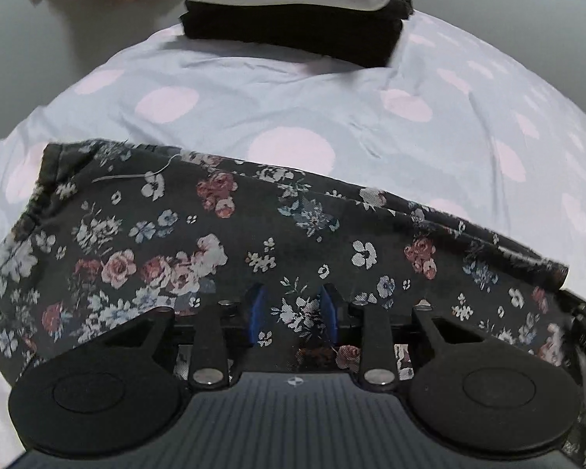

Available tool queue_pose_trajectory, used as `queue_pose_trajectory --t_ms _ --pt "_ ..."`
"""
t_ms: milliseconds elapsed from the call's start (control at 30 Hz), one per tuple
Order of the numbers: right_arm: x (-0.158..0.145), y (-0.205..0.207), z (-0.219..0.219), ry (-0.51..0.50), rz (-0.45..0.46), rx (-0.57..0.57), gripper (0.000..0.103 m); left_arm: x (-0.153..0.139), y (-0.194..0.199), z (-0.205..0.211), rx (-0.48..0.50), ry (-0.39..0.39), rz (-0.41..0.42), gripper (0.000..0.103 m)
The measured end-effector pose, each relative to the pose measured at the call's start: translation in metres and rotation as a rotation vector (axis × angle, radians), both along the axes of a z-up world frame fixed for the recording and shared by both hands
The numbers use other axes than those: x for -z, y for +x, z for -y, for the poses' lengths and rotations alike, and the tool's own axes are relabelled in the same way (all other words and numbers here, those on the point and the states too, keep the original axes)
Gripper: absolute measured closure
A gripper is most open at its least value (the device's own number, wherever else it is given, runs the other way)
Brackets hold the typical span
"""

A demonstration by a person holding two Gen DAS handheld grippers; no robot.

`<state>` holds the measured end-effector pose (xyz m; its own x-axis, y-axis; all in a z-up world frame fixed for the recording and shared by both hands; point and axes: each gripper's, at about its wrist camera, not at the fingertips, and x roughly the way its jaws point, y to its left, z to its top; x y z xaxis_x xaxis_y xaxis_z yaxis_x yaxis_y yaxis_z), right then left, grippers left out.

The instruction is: Fold clothes

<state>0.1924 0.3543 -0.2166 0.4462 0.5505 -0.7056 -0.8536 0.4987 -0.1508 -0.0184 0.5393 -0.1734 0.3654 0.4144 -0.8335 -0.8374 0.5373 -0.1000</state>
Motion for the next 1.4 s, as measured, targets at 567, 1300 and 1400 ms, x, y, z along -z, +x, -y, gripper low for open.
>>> queue_pose_trajectory --t_ms 567,1300,1400 --pt "-0.015 0.012 -0.029 0.069 -0.142 -0.057 0.103 -0.002 -0.001 -0.001 0.001 0.011 0.016 0.067" --pt "-0.029 -0.086 0.089 0.01 -0.274 -0.059 0.101 -0.03 -0.026 0.047 -0.001 -0.07 -0.02 0.067" --pt "-0.026 -0.089 0.092 -0.007 -0.269 -0.052 0.102 -0.028 -0.028 0.045 -0.016 -0.078 -0.03 0.067"
